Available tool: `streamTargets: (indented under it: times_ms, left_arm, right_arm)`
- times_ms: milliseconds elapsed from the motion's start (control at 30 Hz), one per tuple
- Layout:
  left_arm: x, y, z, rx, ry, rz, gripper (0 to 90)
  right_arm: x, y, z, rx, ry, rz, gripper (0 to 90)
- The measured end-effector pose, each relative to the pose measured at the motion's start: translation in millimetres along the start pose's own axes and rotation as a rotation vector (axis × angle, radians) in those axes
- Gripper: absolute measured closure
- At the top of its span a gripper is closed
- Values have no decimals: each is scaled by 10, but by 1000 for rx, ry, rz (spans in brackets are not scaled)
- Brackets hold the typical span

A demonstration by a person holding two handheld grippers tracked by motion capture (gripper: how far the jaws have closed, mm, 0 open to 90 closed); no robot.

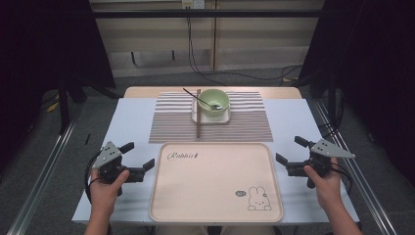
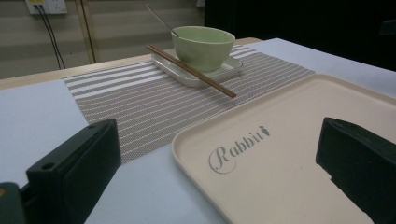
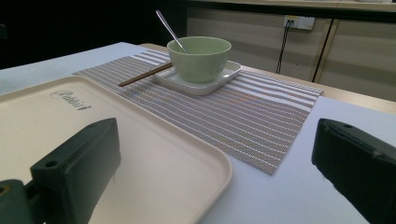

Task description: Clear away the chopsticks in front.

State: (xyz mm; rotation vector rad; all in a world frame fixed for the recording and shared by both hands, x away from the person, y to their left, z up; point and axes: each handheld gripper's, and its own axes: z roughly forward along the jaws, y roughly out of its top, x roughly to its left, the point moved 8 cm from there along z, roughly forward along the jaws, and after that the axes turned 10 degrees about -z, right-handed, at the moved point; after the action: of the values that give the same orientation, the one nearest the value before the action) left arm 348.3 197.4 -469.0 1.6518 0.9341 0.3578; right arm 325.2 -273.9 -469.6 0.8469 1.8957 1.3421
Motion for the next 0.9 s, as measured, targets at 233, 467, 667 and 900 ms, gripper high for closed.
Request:
streamTargets:
  times_ms: [233,467,667,900]
  left_arm:
    - [21,-4,16,11,7,-25,0]
    - [25,49,56,26,23,-30,0]
    - [-20,170,211,14,4,-52,0]
    - [-14,208,374,20,-8,-58,0]
  right_arm:
    - [15,8,7,-5,12,-9,11]
    - [17,5,0,2,12,-14,11]
    - [7,13,-16,-3,7,-21,11]
    - [14,12,-26,-3,11,-20,11]
